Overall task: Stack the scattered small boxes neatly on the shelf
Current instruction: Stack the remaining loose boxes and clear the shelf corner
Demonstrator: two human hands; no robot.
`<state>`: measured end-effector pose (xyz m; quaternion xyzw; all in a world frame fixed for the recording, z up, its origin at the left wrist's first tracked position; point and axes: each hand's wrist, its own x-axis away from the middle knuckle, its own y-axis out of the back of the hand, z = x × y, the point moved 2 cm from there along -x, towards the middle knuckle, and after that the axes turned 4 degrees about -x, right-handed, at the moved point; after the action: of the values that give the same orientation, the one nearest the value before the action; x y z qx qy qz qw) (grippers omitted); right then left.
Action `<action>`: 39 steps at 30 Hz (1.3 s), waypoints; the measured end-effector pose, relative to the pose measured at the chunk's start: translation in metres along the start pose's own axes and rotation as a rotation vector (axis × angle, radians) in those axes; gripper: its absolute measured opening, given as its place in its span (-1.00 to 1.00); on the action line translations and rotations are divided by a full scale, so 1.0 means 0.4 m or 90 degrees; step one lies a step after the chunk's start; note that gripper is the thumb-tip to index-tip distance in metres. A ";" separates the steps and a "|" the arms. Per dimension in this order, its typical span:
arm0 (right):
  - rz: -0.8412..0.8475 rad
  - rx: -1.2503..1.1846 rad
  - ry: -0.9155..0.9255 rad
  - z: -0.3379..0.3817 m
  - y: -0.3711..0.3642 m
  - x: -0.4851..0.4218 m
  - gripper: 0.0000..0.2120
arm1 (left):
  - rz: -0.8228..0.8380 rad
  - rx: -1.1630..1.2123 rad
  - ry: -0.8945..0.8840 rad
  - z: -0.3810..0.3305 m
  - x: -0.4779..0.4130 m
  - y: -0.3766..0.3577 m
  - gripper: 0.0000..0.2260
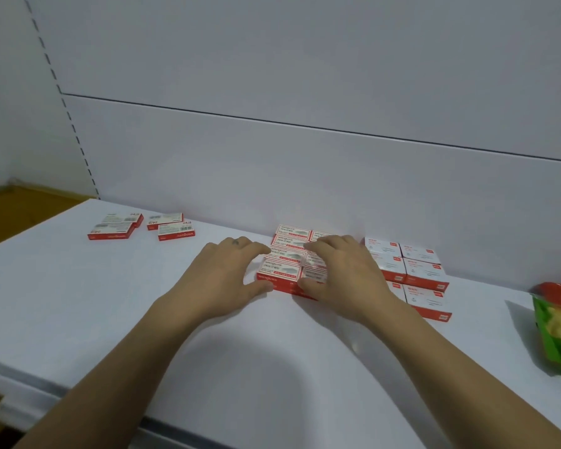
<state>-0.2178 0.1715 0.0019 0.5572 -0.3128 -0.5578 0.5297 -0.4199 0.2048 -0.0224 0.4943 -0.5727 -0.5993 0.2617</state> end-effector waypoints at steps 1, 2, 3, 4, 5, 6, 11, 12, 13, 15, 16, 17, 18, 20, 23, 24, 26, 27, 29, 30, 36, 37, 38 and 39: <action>0.002 -0.008 0.004 0.020 -0.001 -0.015 -0.36 | 0.005 -0.004 0.011 0.019 0.004 0.009 -0.41; 0.004 -0.020 0.009 0.041 -0.004 -0.031 -0.32 | 0.008 -0.005 0.022 0.043 0.008 0.017 -0.42; 0.006 -0.031 0.014 0.062 -0.007 -0.047 -0.31 | 0.007 -0.006 0.033 0.069 0.014 0.025 -0.43; 0.009 -0.042 0.019 0.084 -0.012 -0.064 -0.29 | 0.001 -0.007 0.041 0.097 0.019 0.033 -0.44; 0.015 -0.048 0.025 0.104 -0.018 -0.081 -0.28 | -0.004 -0.010 0.048 0.126 0.024 0.040 -0.45; 0.023 -0.049 0.033 0.125 -0.025 -0.099 -0.28 | -0.008 -0.017 0.058 0.155 0.029 0.047 -0.45; 0.082 -0.054 0.059 0.236 -0.077 -0.191 -0.27 | -0.014 -0.043 0.138 0.298 0.056 0.077 -0.41; 0.096 -0.057 0.062 0.262 -0.092 -0.210 -0.27 | -0.015 -0.051 0.154 0.327 0.062 0.085 -0.40; 0.110 -0.063 0.065 0.287 -0.107 -0.230 -0.26 | -0.014 -0.059 0.167 0.355 0.068 0.092 -0.40; 0.137 -0.074 0.070 0.336 -0.136 -0.267 -0.25 | -0.006 -0.064 0.187 0.404 0.078 0.104 -0.39; 0.149 -0.072 0.076 0.368 -0.155 -0.291 -0.25 | 0.000 -0.063 0.200 0.437 0.087 0.110 -0.39; 0.156 -0.070 0.075 0.382 -0.167 -0.307 -0.26 | 0.006 -0.063 0.205 0.452 0.091 0.115 -0.40; 0.164 -0.069 0.069 0.391 -0.176 -0.321 -0.26 | 0.011 -0.064 0.207 0.462 0.091 0.119 -0.40; 0.189 -0.068 0.055 0.421 -0.201 -0.359 -0.27 | 0.010 -0.060 0.216 0.498 0.103 0.129 -0.41; 0.213 -0.069 0.024 0.451 -0.227 -0.410 -0.28 | 0.005 -0.053 0.214 0.541 0.116 0.137 -0.43; 0.215 -0.081 0.009 0.457 -0.232 -0.424 -0.27 | 0.004 -0.050 0.211 0.551 0.118 0.137 -0.44; 0.224 -0.119 -0.027 0.464 -0.240 -0.448 -0.24 | 0.003 -0.037 0.204 0.567 0.117 0.137 -0.45; 0.232 -0.135 -0.044 0.467 -0.245 -0.457 -0.23 | 0.003 -0.028 0.200 0.572 0.115 0.137 -0.45; 0.249 -0.139 -0.070 0.467 -0.256 -0.470 -0.23 | 0.007 -0.012 0.185 0.577 0.108 0.134 -0.45; 0.255 -0.128 -0.076 0.467 -0.261 -0.475 -0.24 | 0.009 -0.005 0.176 0.577 0.103 0.132 -0.45; 0.251 -0.083 -0.101 0.457 -0.274 -0.480 -0.45 | 0.029 0.027 0.141 0.569 0.073 0.120 -0.46; 0.255 -0.079 -0.101 0.454 -0.275 -0.479 -0.55 | 0.033 0.031 0.138 0.566 0.069 0.118 -0.46; 0.258 -0.076 -0.099 0.451 -0.275 -0.476 -0.62 | 0.036 0.033 0.135 0.564 0.065 0.116 -0.46; 0.259 -0.075 -0.096 0.449 -0.274 -0.475 -0.67 | 0.040 0.035 0.133 0.561 0.060 0.114 -0.45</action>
<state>-0.4500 0.3332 -0.0129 0.4072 -0.4243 -0.4972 0.6379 -0.6408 0.2702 -0.0188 0.5428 -0.5739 -0.5198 0.3252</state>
